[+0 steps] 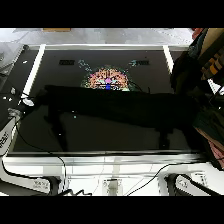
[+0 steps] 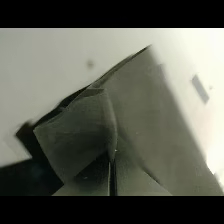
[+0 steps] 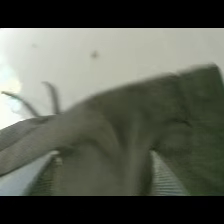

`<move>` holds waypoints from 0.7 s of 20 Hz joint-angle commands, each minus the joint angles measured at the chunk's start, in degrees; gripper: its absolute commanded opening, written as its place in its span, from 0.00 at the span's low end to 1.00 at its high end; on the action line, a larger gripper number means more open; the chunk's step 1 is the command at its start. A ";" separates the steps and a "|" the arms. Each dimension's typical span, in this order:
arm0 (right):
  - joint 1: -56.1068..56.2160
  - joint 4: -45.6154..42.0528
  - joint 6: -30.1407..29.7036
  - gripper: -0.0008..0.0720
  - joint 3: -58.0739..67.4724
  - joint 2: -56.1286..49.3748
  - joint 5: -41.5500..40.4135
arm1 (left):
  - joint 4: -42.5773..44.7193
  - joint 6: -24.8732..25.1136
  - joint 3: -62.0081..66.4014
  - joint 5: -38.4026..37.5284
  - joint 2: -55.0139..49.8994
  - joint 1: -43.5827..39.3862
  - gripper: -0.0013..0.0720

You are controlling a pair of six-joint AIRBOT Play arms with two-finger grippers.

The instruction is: Fold the clothes and pants, and hang the long-sleeved shirts on hangers.

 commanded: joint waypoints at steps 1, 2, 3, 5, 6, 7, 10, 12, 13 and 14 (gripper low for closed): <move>6.21 0.24 -1.27 0.44 6.03 -0.04 -0.35 | 6.95 3.13 4.35 -1.03 3.41 -0.44 0.03; 9.49 0.17 -1.29 0.12 6.67 -0.13 -3.50 | 7.96 3.13 5.27 -2.19 5.25 -0.68 0.03; 12.85 0.20 -1.29 0.04 6.84 -0.28 -7.15 | 8.46 3.13 5.73 -3.67 7.58 -0.87 0.03; 20.17 0.20 -0.52 0.04 6.84 -1.49 -13.90 | 9.38 3.17 5.75 -9.25 12.68 -1.27 0.03; 23.74 0.24 1.77 0.04 6.84 -2.64 -16.35 | 10.75 3.76 5.75 -12.87 15.08 -1.40 0.03; 27.78 0.24 5.11 0.04 6.84 -4.35 -18.53 | 11.98 7.23 5.75 -16.92 17.66 -1.49 0.03; 39.67 1.31 9.97 0.04 7.85 -11.67 -22.56 | 12.11 17.68 5.75 -26.38 24.37 -1.64 0.03; 46.71 3.65 10.01 0.04 11.47 -18.40 -21.92 | 12.11 18.01 5.75 -28.06 28.09 -1.64 0.03; 49.68 5.05 10.38 0.04 14.03 -21.84 -21.44 | 12.04 18.01 5.75 -28.17 29.73 -1.68 0.03; 52.68 6.25 10.86 0.04 17.40 -25.66 -19.89 | 12.04 18.01 5.75 -28.33 31.39 -1.81 0.03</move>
